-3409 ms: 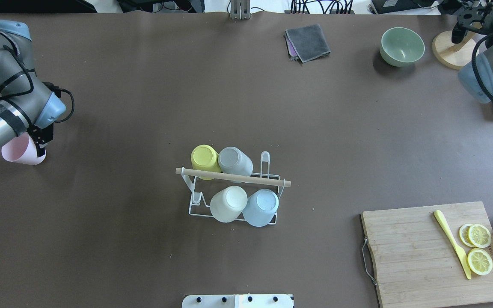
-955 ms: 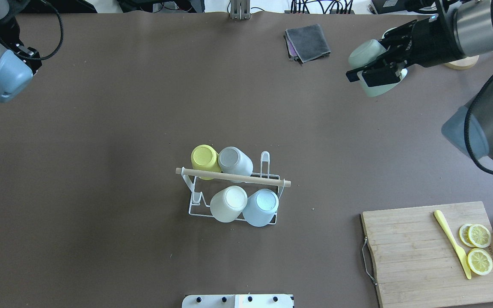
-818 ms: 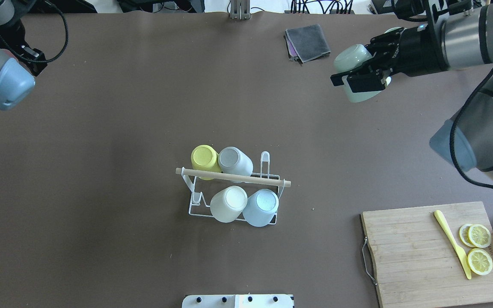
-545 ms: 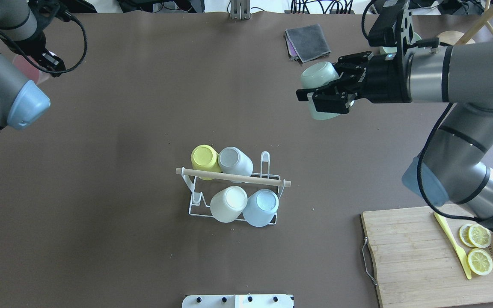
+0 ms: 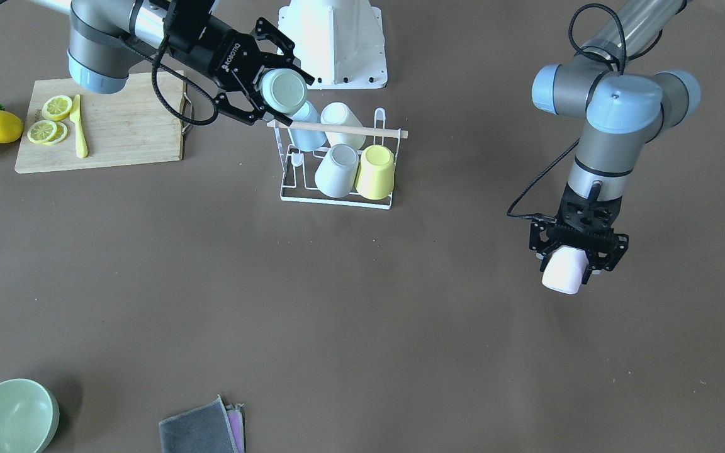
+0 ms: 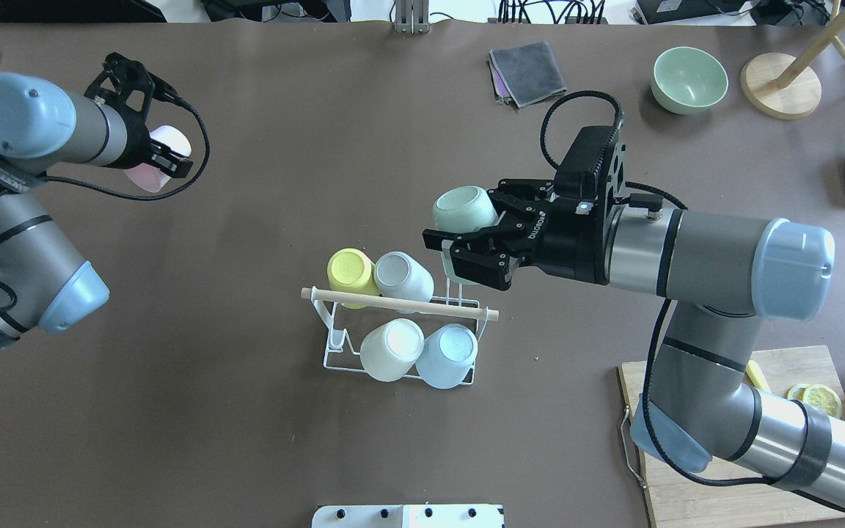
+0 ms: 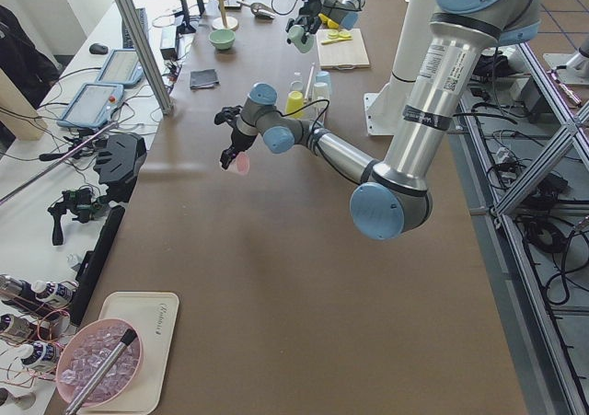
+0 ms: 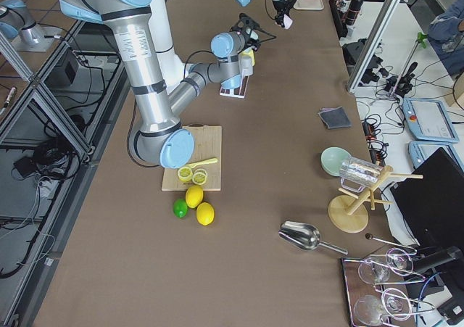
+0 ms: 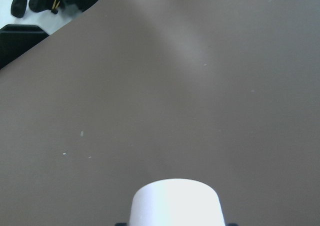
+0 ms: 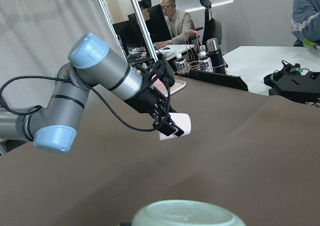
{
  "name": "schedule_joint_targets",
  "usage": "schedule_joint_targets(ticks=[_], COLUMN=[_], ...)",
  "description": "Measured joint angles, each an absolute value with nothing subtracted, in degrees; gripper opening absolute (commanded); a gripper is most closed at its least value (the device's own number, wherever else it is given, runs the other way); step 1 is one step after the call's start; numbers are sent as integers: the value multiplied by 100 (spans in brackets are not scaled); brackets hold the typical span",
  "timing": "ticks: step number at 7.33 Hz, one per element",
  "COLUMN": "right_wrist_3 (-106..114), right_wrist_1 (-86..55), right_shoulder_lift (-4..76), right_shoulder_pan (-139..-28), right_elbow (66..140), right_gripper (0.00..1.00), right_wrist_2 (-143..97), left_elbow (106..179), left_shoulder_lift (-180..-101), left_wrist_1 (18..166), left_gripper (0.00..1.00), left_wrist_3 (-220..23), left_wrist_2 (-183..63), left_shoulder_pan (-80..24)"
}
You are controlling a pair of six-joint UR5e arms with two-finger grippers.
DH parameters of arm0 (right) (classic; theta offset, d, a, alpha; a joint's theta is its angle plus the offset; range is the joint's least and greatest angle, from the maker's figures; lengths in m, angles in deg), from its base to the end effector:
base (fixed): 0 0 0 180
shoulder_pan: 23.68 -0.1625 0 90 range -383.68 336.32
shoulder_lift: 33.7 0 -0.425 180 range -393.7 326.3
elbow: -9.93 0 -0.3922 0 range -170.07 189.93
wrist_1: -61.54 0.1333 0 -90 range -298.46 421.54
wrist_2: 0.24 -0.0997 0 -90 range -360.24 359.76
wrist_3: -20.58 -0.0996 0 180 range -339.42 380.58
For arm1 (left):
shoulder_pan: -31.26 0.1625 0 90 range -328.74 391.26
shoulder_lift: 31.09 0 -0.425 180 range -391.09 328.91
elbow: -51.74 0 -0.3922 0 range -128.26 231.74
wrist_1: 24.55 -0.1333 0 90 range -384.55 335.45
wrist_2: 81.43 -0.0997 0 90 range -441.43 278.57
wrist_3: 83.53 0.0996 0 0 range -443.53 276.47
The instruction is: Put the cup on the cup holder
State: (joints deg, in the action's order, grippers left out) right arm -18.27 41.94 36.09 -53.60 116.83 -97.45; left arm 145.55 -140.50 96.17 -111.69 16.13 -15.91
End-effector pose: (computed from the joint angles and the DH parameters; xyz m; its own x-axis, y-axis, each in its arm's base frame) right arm -0.3938 -0.3660 0.1999 0.1410 -0.8103 0.5688 -0.4484 0.4600 0.7664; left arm 0.3471 -0.5512 0.3862 0.7661 0.4592 -0.4498 -0.0438 0.7354 0.6762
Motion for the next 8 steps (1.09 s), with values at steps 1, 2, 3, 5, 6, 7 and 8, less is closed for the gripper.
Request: schedule_joint_targets(ticks=[1, 2, 3, 5, 6, 7, 8], right_wrist_3=[-1723, -1500, -1306, -1159, -1137, -1126, -1085], right_wrist_1=[4216, 4215, 4211, 4205, 4203, 4204, 4213], right_shoulder_lift=[3607, 3601, 3573, 3372, 3223, 3118, 3098], right_shoulder_pan=[-5278, -5248, -5236, -5227, -5225, -5225, -5229], right_elbow=[11584, 11516, 11449, 11199, 10995, 10808, 10695], right_gripper=[0, 0, 0, 0, 0, 0, 0], right_wrist_2=[-9596, -9475, -9336, -9053, -8955, -8915, -8911], left_elbow=[14565, 14589, 14612, 14725, 14840, 14950, 15012], left_shoulder_lift=[-13943, -13866, -13826, -13742, -13598, -13437, -13303], left_wrist_1=[10456, 11133, 11708, 12907, 13597, 14318, 14945], left_gripper=[0, 0, 0, 0, 0, 0, 0], left_wrist_3=[-11410, -11504, -11543, -11574, -11587, -11611, -11658], left_wrist_2=[1432, 1303, 1243, 1007, 868, 803, 775], left_shoulder_pan=[-1388, -1274, -1213, -1161, -1147, -1097, -950])
